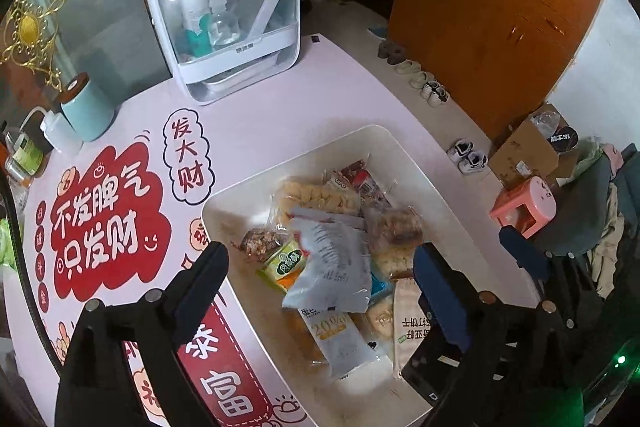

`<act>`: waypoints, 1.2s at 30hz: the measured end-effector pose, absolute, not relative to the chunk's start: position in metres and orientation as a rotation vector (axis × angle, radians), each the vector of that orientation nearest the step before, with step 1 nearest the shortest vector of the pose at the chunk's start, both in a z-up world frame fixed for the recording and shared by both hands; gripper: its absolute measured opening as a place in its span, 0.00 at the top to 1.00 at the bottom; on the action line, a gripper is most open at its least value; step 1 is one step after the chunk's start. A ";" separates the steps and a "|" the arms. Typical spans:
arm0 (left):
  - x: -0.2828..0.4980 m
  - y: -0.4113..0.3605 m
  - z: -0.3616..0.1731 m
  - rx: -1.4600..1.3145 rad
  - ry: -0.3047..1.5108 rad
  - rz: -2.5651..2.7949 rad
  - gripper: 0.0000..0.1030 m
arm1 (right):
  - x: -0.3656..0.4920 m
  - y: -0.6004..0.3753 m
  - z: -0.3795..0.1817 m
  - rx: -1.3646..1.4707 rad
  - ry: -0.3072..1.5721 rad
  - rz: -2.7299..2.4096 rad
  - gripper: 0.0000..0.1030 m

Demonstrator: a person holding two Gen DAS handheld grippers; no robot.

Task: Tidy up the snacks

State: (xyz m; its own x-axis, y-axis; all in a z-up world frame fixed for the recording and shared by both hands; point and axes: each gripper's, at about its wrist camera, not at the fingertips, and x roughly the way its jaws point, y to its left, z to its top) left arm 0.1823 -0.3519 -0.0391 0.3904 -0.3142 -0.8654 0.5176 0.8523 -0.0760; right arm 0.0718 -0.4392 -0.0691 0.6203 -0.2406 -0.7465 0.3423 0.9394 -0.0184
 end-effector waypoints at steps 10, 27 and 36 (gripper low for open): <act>0.173 -0.339 -0.037 0.209 1.049 -0.522 0.09 | 0.065 -0.430 -0.070 0.123 0.849 -0.337 0.19; 0.126 -0.260 -0.062 0.191 1.102 -0.432 0.09 | 0.036 -0.379 -0.094 0.120 0.929 -0.267 0.19; 0.097 -0.197 -0.075 0.183 1.132 -0.361 0.09 | 0.017 -0.338 -0.102 0.106 0.972 -0.232 0.19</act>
